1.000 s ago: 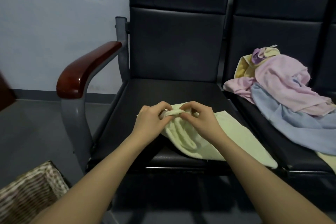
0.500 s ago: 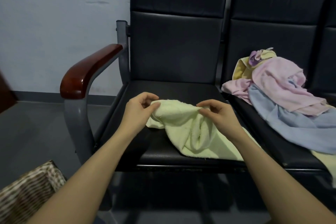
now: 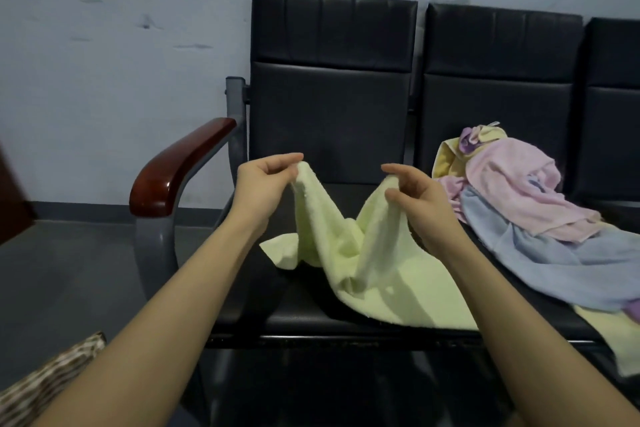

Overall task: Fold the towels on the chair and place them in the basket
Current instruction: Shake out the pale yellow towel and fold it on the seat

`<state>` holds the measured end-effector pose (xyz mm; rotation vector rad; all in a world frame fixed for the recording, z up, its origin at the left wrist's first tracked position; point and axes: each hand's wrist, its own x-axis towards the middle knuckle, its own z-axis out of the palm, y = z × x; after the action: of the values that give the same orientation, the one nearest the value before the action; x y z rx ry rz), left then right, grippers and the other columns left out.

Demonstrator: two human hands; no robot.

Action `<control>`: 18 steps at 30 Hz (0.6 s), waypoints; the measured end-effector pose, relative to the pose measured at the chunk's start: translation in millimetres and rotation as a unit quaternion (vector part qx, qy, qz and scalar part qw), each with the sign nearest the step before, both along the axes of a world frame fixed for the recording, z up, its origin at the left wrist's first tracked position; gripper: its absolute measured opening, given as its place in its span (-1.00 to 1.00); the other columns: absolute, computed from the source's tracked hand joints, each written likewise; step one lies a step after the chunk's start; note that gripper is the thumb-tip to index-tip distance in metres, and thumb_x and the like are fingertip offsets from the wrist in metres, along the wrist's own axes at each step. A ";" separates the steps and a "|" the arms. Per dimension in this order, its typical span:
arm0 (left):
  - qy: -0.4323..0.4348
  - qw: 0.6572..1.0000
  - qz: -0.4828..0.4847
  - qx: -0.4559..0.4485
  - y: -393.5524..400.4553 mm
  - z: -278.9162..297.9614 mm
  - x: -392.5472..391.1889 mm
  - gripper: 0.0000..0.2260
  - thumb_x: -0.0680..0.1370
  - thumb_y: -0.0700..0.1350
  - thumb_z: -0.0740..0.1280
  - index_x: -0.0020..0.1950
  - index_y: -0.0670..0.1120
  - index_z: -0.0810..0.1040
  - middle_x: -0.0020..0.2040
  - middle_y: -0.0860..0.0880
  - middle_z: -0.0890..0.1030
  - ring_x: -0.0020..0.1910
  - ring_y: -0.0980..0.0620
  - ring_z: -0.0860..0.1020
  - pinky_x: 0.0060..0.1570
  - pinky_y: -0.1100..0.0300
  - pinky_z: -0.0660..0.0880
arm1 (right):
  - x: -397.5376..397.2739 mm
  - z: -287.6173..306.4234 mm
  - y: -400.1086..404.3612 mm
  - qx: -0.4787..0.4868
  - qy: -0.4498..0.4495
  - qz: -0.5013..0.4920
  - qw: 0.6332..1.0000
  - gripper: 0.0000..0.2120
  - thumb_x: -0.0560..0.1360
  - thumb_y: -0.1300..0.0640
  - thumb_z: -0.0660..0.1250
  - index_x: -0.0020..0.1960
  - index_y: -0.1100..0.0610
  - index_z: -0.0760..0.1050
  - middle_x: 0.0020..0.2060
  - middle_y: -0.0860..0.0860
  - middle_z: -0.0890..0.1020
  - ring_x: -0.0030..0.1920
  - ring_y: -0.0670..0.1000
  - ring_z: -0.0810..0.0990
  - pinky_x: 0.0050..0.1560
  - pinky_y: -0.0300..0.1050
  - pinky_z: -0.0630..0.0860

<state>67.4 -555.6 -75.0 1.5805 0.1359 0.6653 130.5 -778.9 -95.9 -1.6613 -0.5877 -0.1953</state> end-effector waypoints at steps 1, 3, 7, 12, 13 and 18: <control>-0.005 1.000 -0.002 -0.001 0.4 8.7 0.8 -0.80 0.51 -0.29 0.37 0.03 -0.02 0.65 -0.02 0.08 0.66 0.06 0.17 0.58 0.16 0.24 0.49 | -0.9 7.7 0.7 0.020 -0.002 -0.002 1.000 -0.67 0.50 0.35 0.31 0.13 0.01 0.58 -0.27 -0.03 0.46 -0.21 -0.08 0.43 -0.17 -0.25 0.40; -0.015 1.000 -0.002 0.004 1.5 25.8 2.3 -0.79 0.50 -0.29 0.38 0.02 -0.01 0.65 -0.01 0.06 0.66 0.07 0.14 0.59 0.18 0.19 0.50 | -2.1 25.7 1.7 0.054 -0.003 -0.029 0.998 -0.71 0.47 0.36 0.36 0.07 0.03 0.60 -0.27 -0.04 0.49 -0.20 -0.08 0.47 -0.14 -0.23 0.42; -0.037 0.999 0.002 0.020 3.3 60.5 2.8 -0.83 0.50 -0.26 0.40 -0.01 -0.02 0.66 -0.01 0.01 0.67 0.06 0.09 0.60 0.15 0.16 0.53 | -3.2 62.2 2.5 0.072 -0.017 -0.102 0.992 -0.84 0.45 0.27 0.42 -0.11 0.00 0.62 -0.24 -0.02 0.64 -0.14 -0.01 0.61 -0.08 -0.12 0.54; -0.090 0.995 0.040 0.027 2.5 102.8 1.9 -0.86 0.50 -0.25 0.39 -0.09 -0.02 0.67 -0.08 0.03 0.67 -0.02 0.12 0.61 0.07 0.23 0.53 | -10.5 111.8 -0.5 0.079 -0.082 -0.156 0.981 -0.92 0.49 0.21 0.39 -0.15 0.07 0.61 -0.25 -0.02 0.62 -0.19 -0.11 0.56 -0.19 -0.28 0.44; -0.096 0.994 0.046 0.020 3.8 110.0 2.0 -0.86 0.50 -0.24 0.39 -0.11 -0.01 0.67 -0.08 0.03 0.67 -0.02 0.10 0.61 0.06 0.22 0.54 | -12.8 121.3 -1.3 0.077 -0.093 -0.165 0.979 -0.93 0.49 0.21 0.39 -0.14 0.09 0.62 -0.28 -0.04 0.61 -0.22 -0.13 0.55 -0.21 -0.31 0.43; -0.107 0.992 0.064 -0.015 14.8 134.9 -1.3 -0.84 0.49 -0.22 0.37 -0.13 0.03 0.68 -0.06 0.00 0.68 0.01 -0.02 0.63 0.14 0.02 0.55 | -20.9 147.6 -3.1 0.167 -0.042 -0.179 0.969 -0.97 0.47 0.16 0.42 -0.14 0.08 0.64 -0.31 -0.07 0.60 -0.25 -0.13 0.53 -0.18 -0.22 0.47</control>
<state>66.1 -540.8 59.9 1.4709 0.0871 0.9239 109.5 -782.0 51.7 -1.4220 -0.2913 -0.5983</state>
